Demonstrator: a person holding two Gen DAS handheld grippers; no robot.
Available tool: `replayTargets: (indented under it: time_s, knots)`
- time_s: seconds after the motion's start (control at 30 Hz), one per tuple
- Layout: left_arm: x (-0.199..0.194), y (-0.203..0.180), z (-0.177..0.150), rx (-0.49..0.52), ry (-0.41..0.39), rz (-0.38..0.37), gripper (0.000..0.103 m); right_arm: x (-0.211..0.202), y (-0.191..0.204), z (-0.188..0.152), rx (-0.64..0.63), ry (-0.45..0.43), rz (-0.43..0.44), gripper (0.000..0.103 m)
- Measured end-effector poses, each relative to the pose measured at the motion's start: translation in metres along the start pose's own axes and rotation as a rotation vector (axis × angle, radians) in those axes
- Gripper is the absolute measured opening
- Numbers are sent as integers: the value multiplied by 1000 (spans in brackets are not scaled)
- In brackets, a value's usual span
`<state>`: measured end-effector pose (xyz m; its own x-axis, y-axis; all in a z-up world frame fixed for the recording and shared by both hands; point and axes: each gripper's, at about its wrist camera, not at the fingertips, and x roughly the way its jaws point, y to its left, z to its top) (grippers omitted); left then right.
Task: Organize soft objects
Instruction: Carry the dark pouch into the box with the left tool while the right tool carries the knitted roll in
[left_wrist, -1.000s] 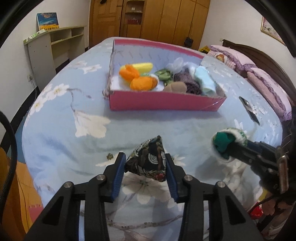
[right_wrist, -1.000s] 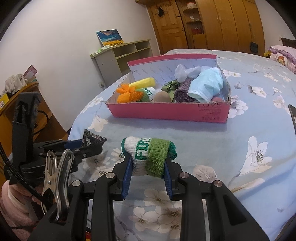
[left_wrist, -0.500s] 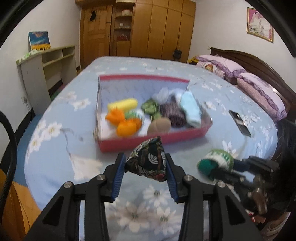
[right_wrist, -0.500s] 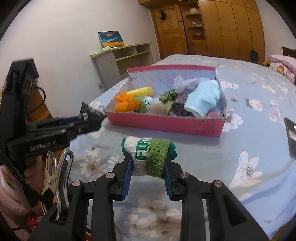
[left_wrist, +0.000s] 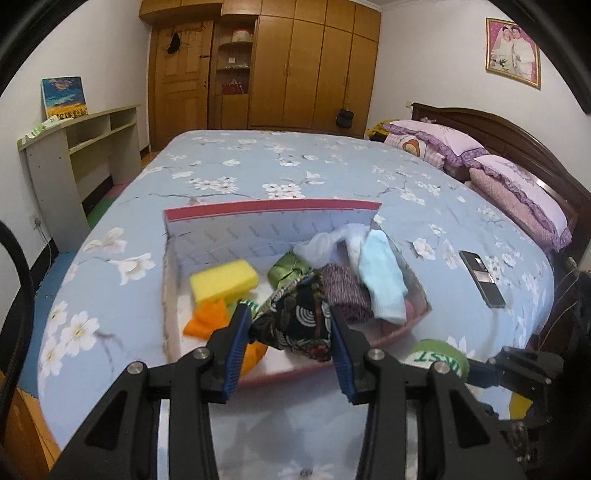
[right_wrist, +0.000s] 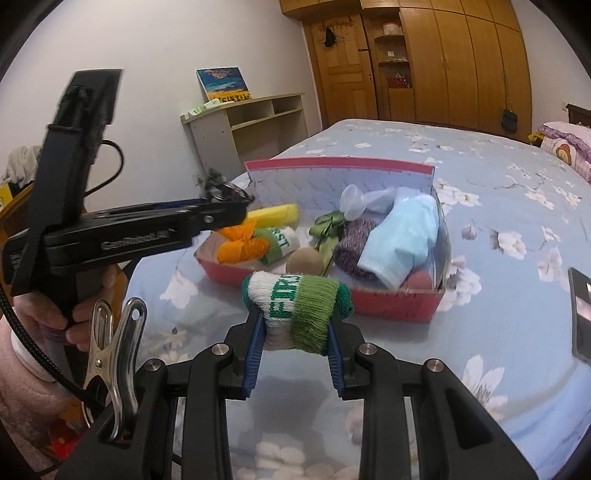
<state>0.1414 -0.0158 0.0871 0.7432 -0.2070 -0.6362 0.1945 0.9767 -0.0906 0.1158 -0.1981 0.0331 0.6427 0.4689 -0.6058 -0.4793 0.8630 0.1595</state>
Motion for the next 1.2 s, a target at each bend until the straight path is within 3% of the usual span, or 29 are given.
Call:
replayTargets:
  time_s: [0.6,1.0,1.2]
  knots:
    - [92,18,37,-21,45,17,43,47,-21,40,-12,2,-9,31]
    - [130,36,35,-10,60,106,45,89,-28,44,-34,-2,-59,31]
    - [135,39,34,-11,64,98,48,102,-31,42,-24,-1,-54,32]
